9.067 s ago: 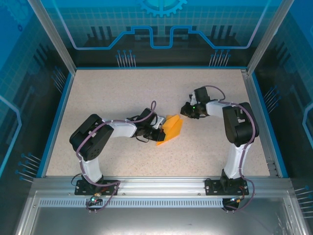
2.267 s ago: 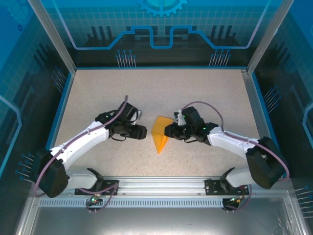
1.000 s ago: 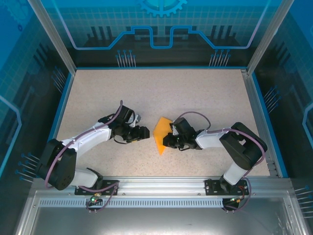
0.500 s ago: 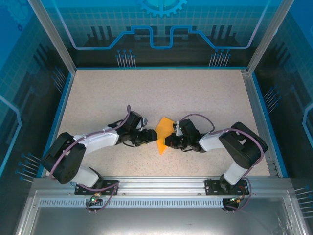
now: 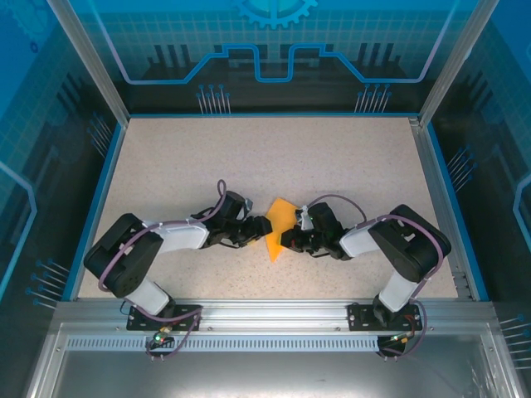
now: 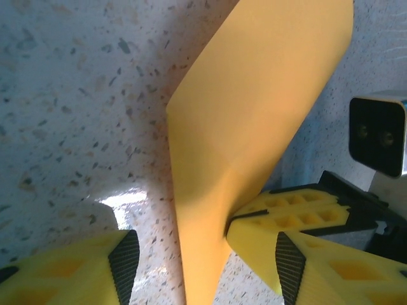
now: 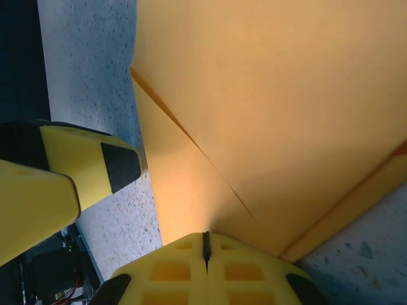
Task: Fold a paper plane with a square sheet of paper (pick it up from the middle)
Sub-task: Fold the wing for the fifth time at the center of the table.
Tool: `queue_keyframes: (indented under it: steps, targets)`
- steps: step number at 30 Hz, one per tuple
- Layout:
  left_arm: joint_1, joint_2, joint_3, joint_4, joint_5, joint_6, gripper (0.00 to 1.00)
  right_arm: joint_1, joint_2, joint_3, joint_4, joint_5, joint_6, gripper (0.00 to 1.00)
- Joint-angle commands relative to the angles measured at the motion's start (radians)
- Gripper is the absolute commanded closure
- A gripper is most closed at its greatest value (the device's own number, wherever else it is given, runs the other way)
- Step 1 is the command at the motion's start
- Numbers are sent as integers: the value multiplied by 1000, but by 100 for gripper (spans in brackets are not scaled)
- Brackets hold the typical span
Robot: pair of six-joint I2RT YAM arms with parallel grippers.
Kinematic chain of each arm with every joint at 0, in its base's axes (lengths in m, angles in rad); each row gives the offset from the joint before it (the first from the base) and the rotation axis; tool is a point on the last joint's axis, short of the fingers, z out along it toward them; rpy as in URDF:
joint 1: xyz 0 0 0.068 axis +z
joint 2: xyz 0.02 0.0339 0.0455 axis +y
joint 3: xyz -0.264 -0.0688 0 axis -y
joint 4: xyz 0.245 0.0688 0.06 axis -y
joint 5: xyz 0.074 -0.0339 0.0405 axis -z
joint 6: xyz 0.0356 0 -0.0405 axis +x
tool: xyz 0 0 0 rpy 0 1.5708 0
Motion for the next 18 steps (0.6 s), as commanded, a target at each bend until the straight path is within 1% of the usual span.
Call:
queue_keyframes:
  steps: [1,7,14,18]
  targets:
    - [-9,19,3,68,-19,-26,39,-18,65,-40,-95,67,-12,100]
    - [-13,55,11,112,-13,-34,43,-23,79,-44,-69,57,-6,100]
    - [-13,28,34,56,-30,4,48,-24,71,-44,-73,54,-6,100]
    - [-14,17,45,42,-33,17,58,-25,76,-39,-71,49,-7,100]
